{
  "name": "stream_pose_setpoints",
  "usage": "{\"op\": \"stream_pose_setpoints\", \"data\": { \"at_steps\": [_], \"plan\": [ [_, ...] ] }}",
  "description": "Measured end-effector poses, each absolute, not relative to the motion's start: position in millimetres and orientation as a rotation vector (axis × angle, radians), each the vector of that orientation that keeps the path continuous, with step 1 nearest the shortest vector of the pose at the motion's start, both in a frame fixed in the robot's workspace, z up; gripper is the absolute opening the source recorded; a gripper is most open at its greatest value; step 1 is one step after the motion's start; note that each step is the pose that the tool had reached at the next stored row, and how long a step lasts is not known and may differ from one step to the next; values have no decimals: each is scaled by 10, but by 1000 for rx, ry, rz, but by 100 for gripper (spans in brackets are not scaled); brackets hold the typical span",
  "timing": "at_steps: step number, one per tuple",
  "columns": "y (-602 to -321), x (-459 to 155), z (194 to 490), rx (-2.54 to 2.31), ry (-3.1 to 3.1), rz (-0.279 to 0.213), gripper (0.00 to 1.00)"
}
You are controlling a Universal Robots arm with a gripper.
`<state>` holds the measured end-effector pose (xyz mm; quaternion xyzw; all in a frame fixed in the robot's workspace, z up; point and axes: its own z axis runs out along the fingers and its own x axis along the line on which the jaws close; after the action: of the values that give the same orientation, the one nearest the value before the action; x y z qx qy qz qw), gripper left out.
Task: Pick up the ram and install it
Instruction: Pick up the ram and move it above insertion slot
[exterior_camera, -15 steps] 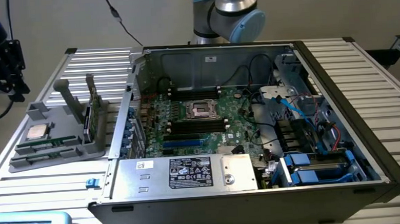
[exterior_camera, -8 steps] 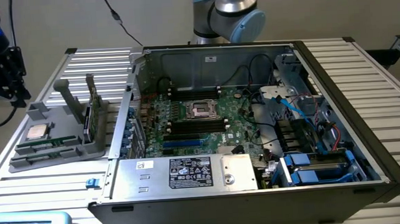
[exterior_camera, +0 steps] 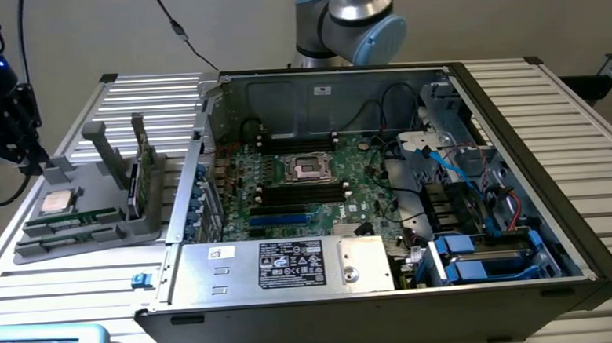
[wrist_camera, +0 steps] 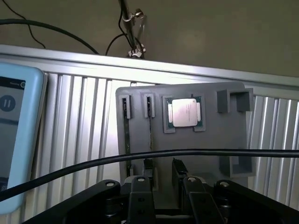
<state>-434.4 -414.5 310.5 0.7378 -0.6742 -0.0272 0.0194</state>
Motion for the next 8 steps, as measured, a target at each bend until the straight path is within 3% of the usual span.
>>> {"op": "stream_pose_setpoints", "data": {
  "at_steps": [8],
  "plan": [
    [-4192,-4409,2968,2312,-2067,-84,30]
  ]
}}
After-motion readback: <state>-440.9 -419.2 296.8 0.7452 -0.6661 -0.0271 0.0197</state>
